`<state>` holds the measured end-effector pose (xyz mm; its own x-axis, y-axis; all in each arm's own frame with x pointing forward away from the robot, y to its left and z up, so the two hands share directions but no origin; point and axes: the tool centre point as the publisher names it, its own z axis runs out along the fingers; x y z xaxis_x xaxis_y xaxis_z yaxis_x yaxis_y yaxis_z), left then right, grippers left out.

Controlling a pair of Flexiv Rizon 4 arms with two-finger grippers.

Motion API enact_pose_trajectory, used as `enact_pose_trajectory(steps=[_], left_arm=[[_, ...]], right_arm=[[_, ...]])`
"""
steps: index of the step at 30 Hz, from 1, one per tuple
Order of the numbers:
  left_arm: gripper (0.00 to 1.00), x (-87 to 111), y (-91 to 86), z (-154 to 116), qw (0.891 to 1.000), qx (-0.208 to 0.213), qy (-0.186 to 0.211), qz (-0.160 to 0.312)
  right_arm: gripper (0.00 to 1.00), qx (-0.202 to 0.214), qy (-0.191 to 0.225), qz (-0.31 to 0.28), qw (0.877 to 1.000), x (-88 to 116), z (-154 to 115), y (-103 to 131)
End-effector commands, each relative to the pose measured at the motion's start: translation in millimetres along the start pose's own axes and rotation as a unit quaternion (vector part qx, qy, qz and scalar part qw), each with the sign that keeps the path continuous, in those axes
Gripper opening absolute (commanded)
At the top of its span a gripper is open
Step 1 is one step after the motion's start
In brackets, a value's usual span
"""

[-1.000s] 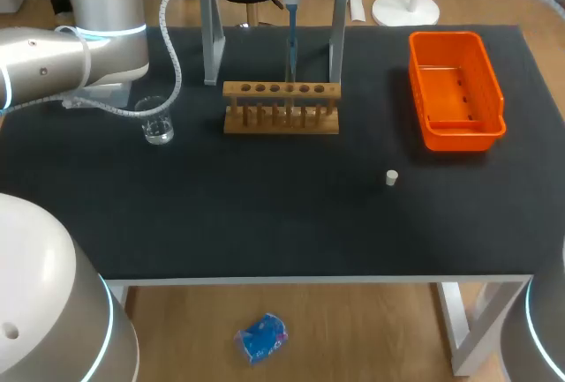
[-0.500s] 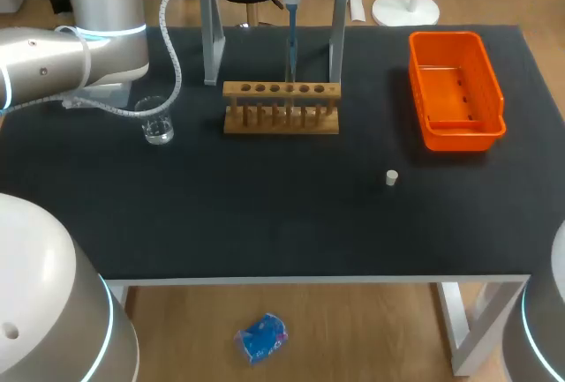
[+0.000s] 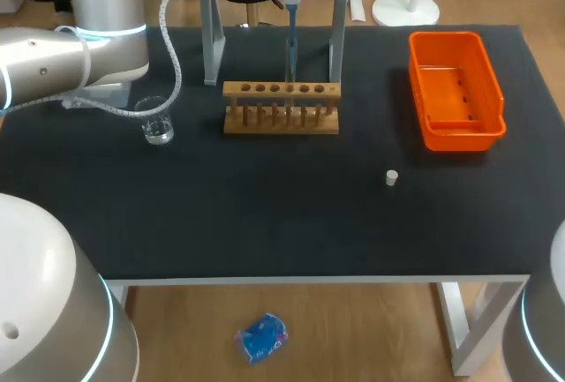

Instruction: Invert the test tube, pick up the pipette, mount the tip to pipette, aspirate from beaker and dispense into the tube, eject the tip, return the pipette, and cap with the stopper.

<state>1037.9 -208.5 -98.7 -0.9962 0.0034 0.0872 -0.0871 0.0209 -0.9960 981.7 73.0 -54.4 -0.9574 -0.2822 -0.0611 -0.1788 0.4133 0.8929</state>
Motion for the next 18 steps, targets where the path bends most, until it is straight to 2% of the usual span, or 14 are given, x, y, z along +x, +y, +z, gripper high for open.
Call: enact_pose_trajectory(steps=[1, 7, 8, 10, 12, 18], left_arm=[[0.0, 0.5, -0.7, 0.1, 1.0, -0.001, -0.001, 0.0], [0.0, 0.5, -0.7, 0.1, 1.0, -0.001, -0.001, 0.0], [0.0, 0.5, -0.7, 0.1, 1.0, -0.001, -0.001, 0.0], [0.0, 0.5, -0.7, 0.1, 1.0, -0.001, -0.001, 0.0], [0.0, 0.5, -0.7, 0.1, 1.0, -0.001, -0.001, 0.0], [0.0, 0.5, -0.7, 0.1, 1.0, -0.001, -0.001, 0.0]], right_arm=[[1.0, 0.002, -0.004, 0.0, 1.0, 3.4, 0.9, 0.7], [1.0, 0.002, -0.004, 0.0, 1.0, 3.4, 0.9, 0.7], [1.0, -0.007, 0.001, -0.003, 1.0, 0.1, 8.4, -1.0], [1.0, 0.03, -0.011, 0.003, 0.999, -5.1, 20.8, -9.4], [1.0, 0.03, -0.012, 0.002, 0.999, -5.4, 30.5, -15.7], [1.0, 0.077, -0.028, -0.021, 0.996, -4.3, 54.3, -37.0]])
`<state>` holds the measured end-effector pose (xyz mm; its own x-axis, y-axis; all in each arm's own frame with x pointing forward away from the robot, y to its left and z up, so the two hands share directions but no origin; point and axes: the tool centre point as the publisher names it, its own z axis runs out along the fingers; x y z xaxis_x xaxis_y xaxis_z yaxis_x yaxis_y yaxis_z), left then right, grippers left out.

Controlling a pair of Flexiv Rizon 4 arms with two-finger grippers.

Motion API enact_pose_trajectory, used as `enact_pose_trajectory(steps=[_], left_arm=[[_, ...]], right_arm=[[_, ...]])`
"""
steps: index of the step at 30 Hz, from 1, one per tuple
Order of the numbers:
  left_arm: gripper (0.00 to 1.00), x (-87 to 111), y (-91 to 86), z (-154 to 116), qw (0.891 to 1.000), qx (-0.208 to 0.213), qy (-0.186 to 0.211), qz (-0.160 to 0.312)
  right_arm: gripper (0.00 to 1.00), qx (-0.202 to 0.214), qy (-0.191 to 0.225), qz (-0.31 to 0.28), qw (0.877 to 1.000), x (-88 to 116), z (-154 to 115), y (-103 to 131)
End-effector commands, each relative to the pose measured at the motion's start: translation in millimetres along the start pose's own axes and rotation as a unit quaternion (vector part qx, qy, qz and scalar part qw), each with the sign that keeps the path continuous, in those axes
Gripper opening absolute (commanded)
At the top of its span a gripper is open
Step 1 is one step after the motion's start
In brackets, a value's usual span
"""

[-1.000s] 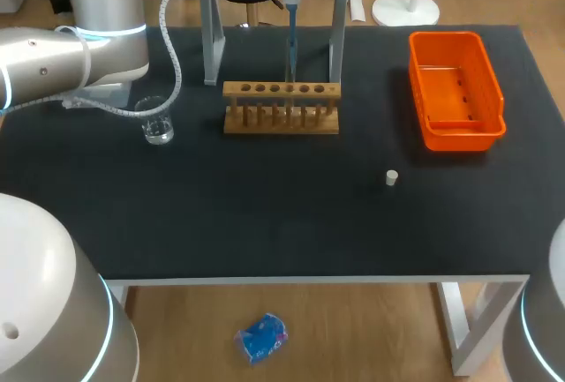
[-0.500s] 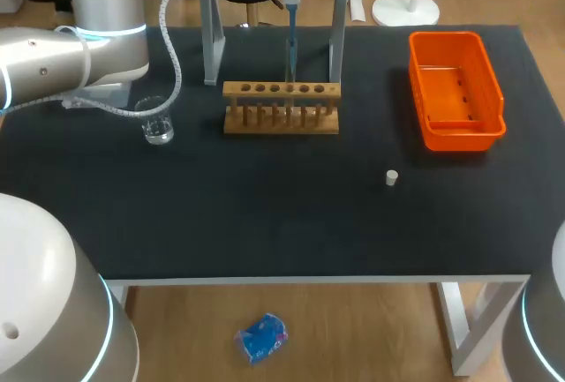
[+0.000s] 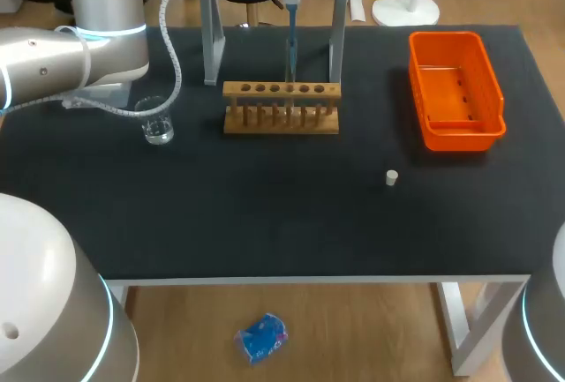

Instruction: Invert the test tube, pick up the pipette, mount the tip to pipette, aspirate from beaker and dispense into the tube, eject the tip, return the pipette, and cap with the stopper.

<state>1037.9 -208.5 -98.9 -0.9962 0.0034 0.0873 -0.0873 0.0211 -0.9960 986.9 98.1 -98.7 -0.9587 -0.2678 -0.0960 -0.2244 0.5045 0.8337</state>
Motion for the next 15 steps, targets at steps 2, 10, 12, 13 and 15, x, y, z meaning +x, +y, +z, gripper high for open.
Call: enact_pose_trajectory(steps=[2, 10, 12, 13, 15], left_arm=[[0.0, 0.5, -0.9, 0.1, 1.0, -0.001, -0.001, 0.0], [0.0, 0.5, -0.9, 0.1, 1.0, -0.001, -0.001, 0.0], [0.0, 0.5, -0.9, 0.1, 1.0, -0.001, -0.001, 0.0], [0.0, 0.5, -0.9, 0.1, 1.0, -0.001, -0.001, 0.0], [0.0, 0.5, -0.9, 0.1, 1.0, -0.001, -0.001, 0.0]], right_arm=[[1.0, 0.036, -0.017, -0.017, 0.999, 6.8, 21.8, -11.5], [1.0, 0.07, -0.042, -0.005, 0.997, 4.2, 31.8, -48.3], [1.0, 0.069, -0.051, 0.017, 0.996, 2.7, 31.3, -57.4], [1.0, 0.068, -0.057, 0.022, 0.996, 1.9, 31.0, -61.3], [1.0, 0.063, -0.068, 0.035, 0.995, 0.7, 28.7, -69.0]])
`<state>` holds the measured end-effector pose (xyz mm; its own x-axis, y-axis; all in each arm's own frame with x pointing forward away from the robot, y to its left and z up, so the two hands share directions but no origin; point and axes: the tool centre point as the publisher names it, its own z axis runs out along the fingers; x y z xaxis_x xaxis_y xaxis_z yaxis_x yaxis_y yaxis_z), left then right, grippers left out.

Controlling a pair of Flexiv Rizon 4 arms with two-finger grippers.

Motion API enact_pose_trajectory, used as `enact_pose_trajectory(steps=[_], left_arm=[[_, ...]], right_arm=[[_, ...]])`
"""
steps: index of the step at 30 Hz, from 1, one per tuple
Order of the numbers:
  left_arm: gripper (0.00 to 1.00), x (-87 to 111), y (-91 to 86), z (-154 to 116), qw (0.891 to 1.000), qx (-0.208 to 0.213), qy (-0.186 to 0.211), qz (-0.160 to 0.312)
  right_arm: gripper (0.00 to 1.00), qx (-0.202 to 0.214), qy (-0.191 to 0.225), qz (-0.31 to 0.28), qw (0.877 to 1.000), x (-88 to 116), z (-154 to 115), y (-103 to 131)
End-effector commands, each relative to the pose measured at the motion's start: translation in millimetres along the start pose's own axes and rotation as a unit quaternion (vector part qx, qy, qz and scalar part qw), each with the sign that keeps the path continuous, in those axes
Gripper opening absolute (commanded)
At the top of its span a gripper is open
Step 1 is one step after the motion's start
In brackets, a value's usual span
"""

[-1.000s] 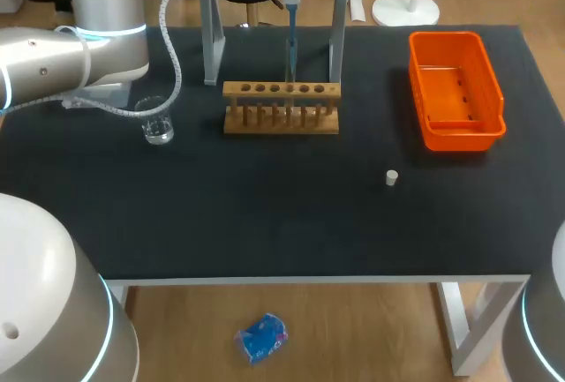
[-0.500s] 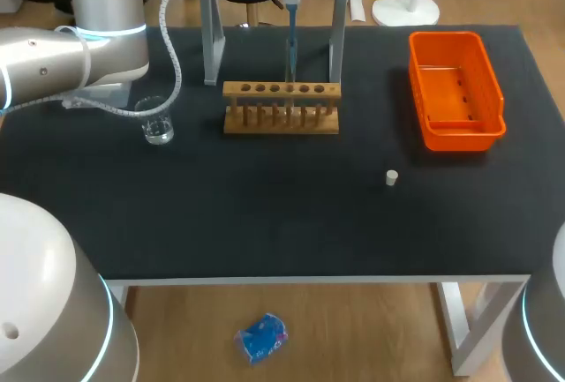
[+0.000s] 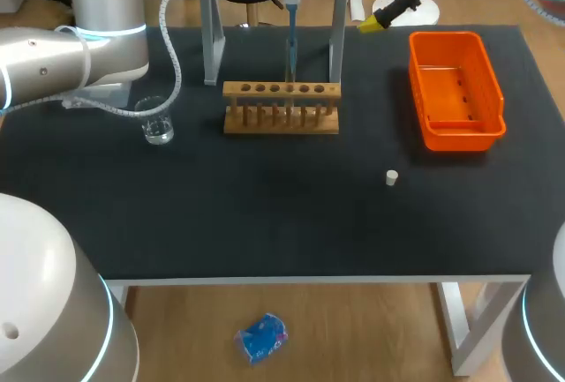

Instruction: Invert the test tube, pick up the pipette, mount the tip to pipette, aspirate from beaker and dispense into the tube, eject the tip, return the pipette, and cap with the stopper.

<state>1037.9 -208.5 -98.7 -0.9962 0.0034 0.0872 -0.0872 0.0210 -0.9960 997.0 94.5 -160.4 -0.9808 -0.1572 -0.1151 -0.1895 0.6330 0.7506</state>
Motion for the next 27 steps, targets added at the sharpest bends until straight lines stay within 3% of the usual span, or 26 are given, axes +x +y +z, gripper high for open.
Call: enact_pose_trajectory(steps=[1, 12, 27], left_arm=[[0.0, 0.4, -0.8, 0.1, 1.0, -0.001, -0.001, 0.0], [0.0, 0.4, -0.8, 0.1, 1.0, -0.001, -0.001, 0.0], [0.0, 0.4, -0.8, 0.1, 1.0, -0.001, -0.001, 0.0]], right_arm=[[1.0, -0.018, -0.02, 0.016, 1.0, 2.1, 1.1, -17.0], [1.0, -0.031, -0.033, 0.051, 0.998, -2.4, 16.6, -44.0], [1.0, -0.037, -0.038, 0.053, 0.997, 2.9, 32.5, -51.4]])
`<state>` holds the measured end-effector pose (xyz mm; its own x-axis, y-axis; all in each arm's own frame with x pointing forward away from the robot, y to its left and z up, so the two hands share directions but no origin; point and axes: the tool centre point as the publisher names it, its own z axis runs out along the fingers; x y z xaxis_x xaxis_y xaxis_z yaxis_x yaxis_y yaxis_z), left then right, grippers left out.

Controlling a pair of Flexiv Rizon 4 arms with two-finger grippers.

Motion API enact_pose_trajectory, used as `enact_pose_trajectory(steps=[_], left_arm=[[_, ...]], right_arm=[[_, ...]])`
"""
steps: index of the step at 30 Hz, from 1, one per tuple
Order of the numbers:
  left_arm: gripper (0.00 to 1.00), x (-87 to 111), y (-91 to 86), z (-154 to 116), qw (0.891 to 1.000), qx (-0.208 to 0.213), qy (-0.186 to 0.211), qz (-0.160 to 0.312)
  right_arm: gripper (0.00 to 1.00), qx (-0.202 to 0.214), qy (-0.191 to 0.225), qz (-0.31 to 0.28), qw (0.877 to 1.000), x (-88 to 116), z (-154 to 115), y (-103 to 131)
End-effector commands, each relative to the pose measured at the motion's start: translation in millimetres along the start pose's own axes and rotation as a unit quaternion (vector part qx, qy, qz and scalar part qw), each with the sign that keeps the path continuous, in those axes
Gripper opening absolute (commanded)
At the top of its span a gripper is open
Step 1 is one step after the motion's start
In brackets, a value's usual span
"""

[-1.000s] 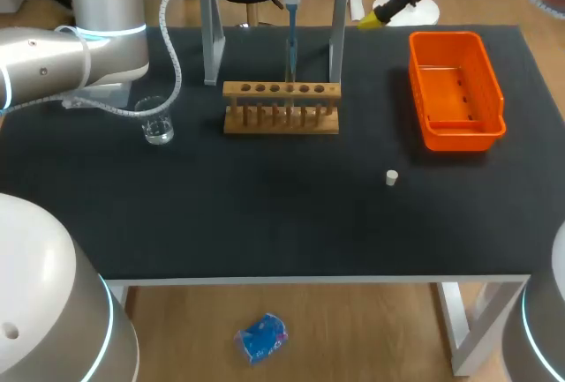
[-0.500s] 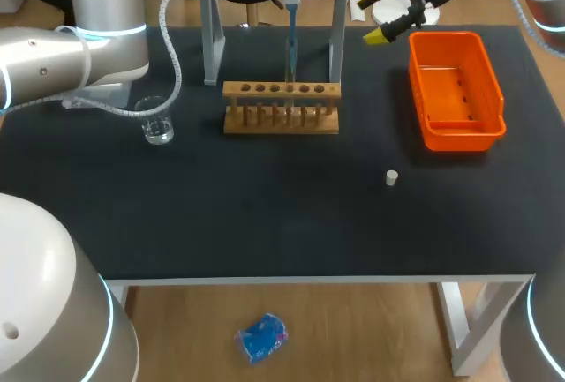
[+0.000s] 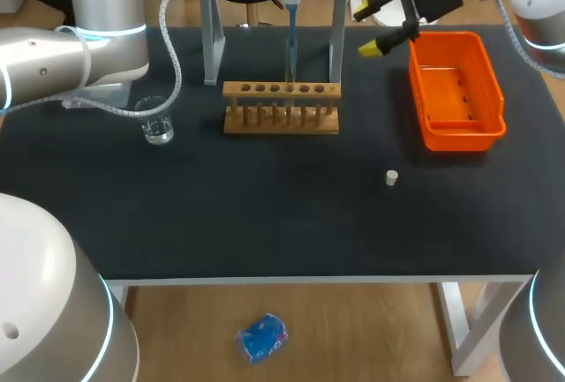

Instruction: Invert the test tube, pick up the pipette, mount the tip to pipette, aspirate from beaker and dispense into the tube, eject the tip, return the pipette, and cap with the stopper.

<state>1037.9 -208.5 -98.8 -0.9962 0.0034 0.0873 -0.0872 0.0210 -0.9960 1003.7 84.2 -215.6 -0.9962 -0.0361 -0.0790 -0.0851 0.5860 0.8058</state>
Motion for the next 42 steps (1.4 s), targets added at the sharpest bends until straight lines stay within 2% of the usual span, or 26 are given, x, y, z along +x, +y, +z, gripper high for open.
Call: enact_pose_trajectory(steps=[1, 21, 29, 42], left_arm=[[0.0, 0.4, -0.8, 0.1, 1.0, -0.001, -0.001, 0.0], [0.0, 0.4, -0.8, 0.1, 1.0, -0.001, -0.001, 0.0], [0.0, 6.8, -5.7, 1.0, 1.0, -0.014, 0.0, 0.019], [0.0, 11.4, -11.1, 2.9, 1.0, -0.009, 0.007, 0.025]], right_arm=[[1.0, -0.001, -0.001, 0.001, 1.0, 2.3, 5.7, -3.4], [1.0, 0.008, -0.006, 0.005, 1.0, 4.7, 8.0, -3.8], [1.0, 0.008, -0.006, 0.005, 1.0, 4.7, 8.0, -3.8], [1.0, 0.008, -0.006, 0.005, 1.0, 4.7, 8.0, -3.8]])
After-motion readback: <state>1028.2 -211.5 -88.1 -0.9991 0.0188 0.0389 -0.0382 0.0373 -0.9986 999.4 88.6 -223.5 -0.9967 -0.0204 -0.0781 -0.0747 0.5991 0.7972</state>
